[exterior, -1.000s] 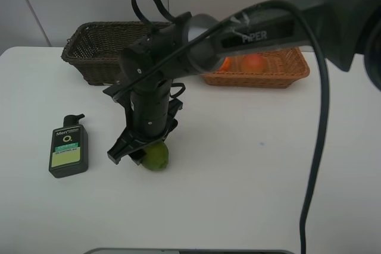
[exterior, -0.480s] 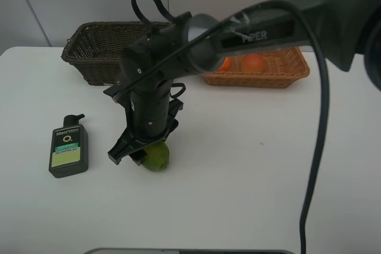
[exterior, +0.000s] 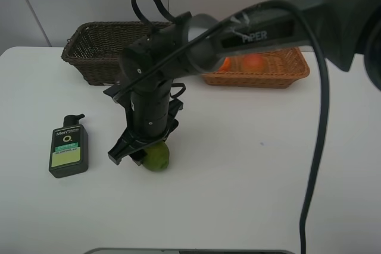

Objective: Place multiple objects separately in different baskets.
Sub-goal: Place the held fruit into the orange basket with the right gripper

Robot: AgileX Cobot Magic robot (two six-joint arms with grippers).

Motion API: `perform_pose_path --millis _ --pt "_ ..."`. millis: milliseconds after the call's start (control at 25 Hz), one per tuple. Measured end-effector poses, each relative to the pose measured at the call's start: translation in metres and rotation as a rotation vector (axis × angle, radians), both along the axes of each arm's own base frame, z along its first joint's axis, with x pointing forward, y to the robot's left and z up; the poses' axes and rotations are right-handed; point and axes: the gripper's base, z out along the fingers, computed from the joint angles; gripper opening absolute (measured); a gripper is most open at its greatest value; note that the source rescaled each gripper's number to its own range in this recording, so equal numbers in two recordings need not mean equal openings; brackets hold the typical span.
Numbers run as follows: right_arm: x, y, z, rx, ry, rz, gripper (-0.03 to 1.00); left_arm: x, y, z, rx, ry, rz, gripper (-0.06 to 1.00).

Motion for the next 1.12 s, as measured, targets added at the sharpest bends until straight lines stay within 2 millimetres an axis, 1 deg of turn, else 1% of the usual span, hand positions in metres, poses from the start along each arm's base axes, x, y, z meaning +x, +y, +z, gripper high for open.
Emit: perform_pose_path --millis 120,200,360,480,640,800,1000,1120 --pt "0.0 -0.002 0.002 -0.023 0.002 0.006 0.48 0.0 0.0 0.0 0.0 0.0 0.0 0.97" --pt "0.001 -0.004 0.01 -0.039 -0.003 0.009 0.48 0.0 0.0 0.0 0.0 0.0 0.0 0.97" --pt "0.01 -0.01 0.03 -0.062 0.0 -0.016 0.48 0.0 0.0 0.0 0.0 0.0 0.0 0.97" --pt "0.024 -0.018 0.047 -0.075 -0.006 -0.05 0.48 0.0 0.0 0.0 0.0 0.0 0.0 0.97" --pt "0.048 -0.035 0.074 -0.052 -0.035 -0.117 0.48 0.0 0.0 0.0 0.0 0.0 0.0 0.97" --pt "0.08 -0.06 0.1 -0.002 -0.078 -0.213 0.48 0.0 0.0 0.0 0.0 0.0 0.0 0.97" --pt "0.119 -0.097 0.119 0.032 -0.123 -0.335 0.48 0.0 0.0 0.0 0.0 0.0 0.0 0.97" --pt "0.138 -0.119 0.124 0.061 -0.155 -0.395 0.48 0.0 0.0 0.0 0.0 0.0 0.0 0.97"
